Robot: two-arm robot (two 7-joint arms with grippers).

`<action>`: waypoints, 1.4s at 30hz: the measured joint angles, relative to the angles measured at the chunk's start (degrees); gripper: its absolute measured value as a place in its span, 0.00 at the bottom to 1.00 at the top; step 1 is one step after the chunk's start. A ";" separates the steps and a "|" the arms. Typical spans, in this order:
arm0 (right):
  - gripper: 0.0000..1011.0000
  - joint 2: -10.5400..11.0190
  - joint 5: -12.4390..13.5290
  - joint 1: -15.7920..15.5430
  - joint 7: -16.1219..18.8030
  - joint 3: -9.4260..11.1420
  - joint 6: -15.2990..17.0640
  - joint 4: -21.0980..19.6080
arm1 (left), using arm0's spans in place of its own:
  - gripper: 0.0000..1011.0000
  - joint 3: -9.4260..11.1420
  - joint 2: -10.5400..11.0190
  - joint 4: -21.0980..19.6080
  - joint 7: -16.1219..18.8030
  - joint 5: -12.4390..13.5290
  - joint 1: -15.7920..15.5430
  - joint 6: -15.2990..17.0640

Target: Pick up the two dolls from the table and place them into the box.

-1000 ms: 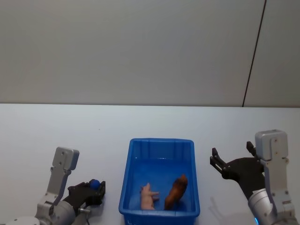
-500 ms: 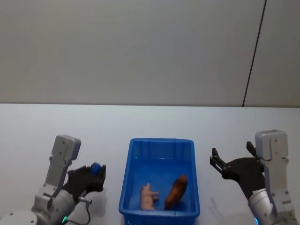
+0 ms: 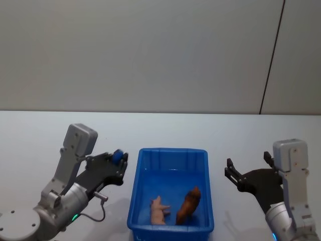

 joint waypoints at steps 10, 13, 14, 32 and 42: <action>0.99 0.00 0.00 0.00 0.00 0.00 0.00 0.00 | 0.17 0.28 -1.21 0.49 -7.47 1.00 -2.59 -3.58; 0.99 0.00 0.00 0.00 0.00 0.00 0.00 0.00 | 0.26 0.47 -1.73 1.21 -10.11 1.02 -3.47 -4.68; 0.99 0.00 0.00 0.00 0.00 0.00 0.00 0.00 | 0.28 0.53 -1.91 1.49 -10.74 1.02 -3.77 -4.95; 0.99 0.00 0.00 0.00 -0.01 0.00 0.00 0.00 | 0.87 2.18 -6.57 9.85 -26.61 -0.61 -10.69 -10.91; 0.99 0.00 0.00 0.00 -0.01 0.00 0.00 0.00 | 0.99 2.74 -8.05 12.69 -30.69 -1.24 -12.80 -12.56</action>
